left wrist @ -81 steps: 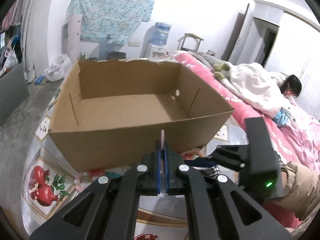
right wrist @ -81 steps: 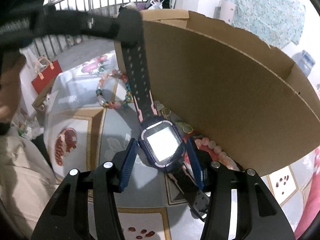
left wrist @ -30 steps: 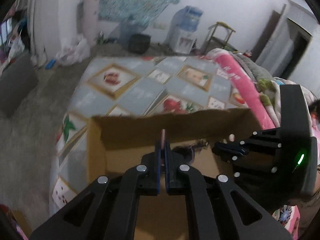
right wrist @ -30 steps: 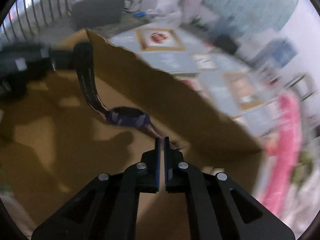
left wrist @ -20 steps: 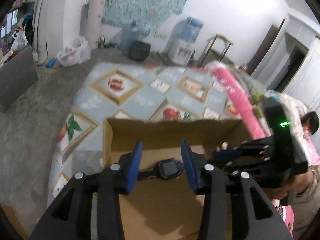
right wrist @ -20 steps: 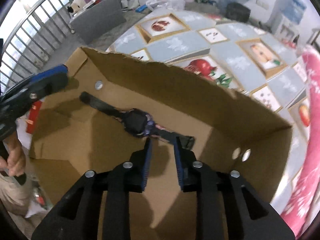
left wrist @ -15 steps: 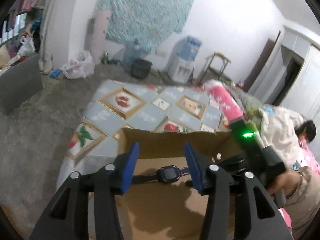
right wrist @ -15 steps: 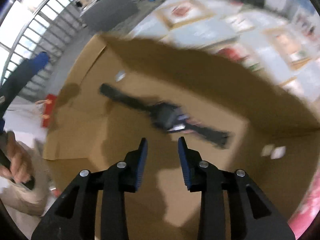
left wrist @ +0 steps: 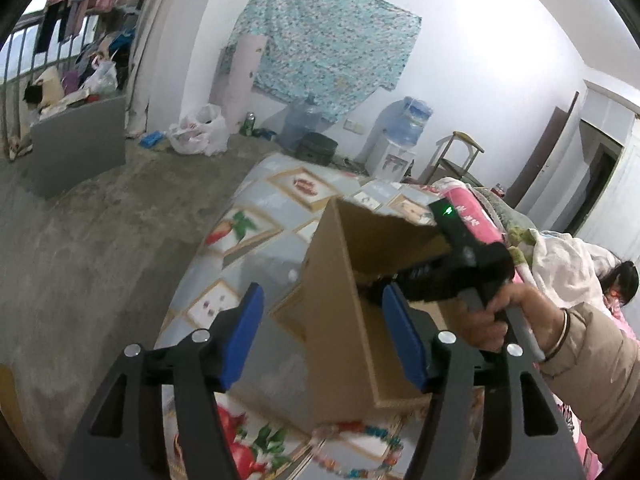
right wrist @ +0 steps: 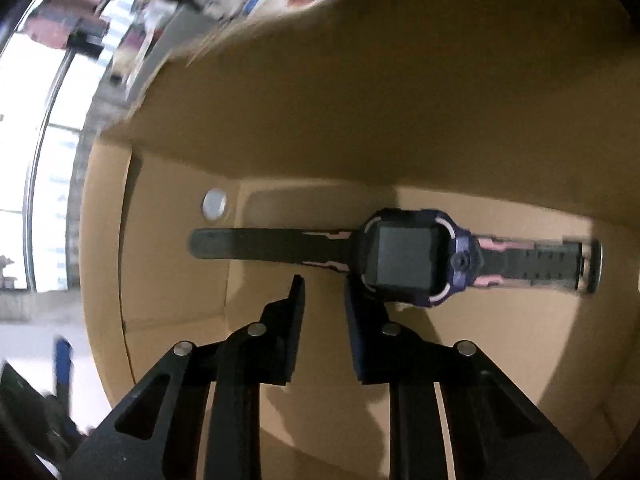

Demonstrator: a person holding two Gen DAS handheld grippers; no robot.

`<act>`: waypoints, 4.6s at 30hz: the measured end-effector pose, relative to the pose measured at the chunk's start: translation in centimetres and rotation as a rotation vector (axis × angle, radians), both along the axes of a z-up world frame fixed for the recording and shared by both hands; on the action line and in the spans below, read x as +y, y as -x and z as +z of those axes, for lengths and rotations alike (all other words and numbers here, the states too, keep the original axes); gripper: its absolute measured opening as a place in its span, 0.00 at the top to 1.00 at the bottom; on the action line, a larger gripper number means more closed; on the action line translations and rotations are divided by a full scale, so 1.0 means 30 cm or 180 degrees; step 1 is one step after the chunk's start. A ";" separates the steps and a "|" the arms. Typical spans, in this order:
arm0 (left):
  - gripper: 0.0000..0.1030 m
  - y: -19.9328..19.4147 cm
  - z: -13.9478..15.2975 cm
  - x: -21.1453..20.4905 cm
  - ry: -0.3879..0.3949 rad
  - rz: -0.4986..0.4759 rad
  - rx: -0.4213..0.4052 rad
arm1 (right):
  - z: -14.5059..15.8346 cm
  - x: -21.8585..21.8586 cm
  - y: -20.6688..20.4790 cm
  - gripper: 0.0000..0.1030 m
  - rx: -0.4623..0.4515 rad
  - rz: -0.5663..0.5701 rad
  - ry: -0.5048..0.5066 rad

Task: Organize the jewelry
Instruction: 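Open the right tool to drop the smartwatch into the box, then move the right tool to the multicolour bead bracelet and grasp it, then lift the bead bracelet with the right tool and carry it over the box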

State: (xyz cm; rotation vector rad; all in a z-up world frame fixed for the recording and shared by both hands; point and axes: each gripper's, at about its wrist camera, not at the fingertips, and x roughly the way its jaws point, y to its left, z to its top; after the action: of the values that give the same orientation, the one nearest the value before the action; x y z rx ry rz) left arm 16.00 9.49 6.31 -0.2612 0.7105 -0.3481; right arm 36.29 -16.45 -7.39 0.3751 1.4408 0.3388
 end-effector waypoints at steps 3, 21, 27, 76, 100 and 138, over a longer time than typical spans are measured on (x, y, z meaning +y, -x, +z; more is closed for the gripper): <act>0.41 0.031 -0.042 0.009 -0.0047 0.0025 0.0066 | 0.023 -0.004 0.008 0.84 -0.0177 -0.0085 0.0239; 0.33 0.148 -0.114 -0.011 -0.0115 -0.0133 0.0153 | 0.438 -0.068 0.332 0.58 -0.1376 -0.0024 0.0204; 0.28 0.212 -0.178 -0.082 -0.0333 -0.0328 0.0283 | 0.539 -0.105 0.762 0.27 -0.2182 0.0404 0.0499; 0.25 0.348 -0.384 -0.115 -0.0809 -0.0669 0.0183 | 0.054 0.118 0.792 0.74 -0.1271 0.0199 0.0453; 0.71 0.217 -0.393 -0.245 -0.0846 -0.0885 0.0478 | 0.064 -0.010 0.916 0.93 -0.1355 0.0397 0.0538; 0.91 0.395 -0.094 -0.333 -0.1067 -0.1074 -0.0351 | 0.340 -0.193 1.089 0.93 -0.2093 0.0226 0.0355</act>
State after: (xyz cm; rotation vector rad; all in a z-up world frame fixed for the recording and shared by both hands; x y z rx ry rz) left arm 4.15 -0.49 3.49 0.1978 0.6919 -0.5517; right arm 3.62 -22.25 2.80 0.1009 0.8230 0.3919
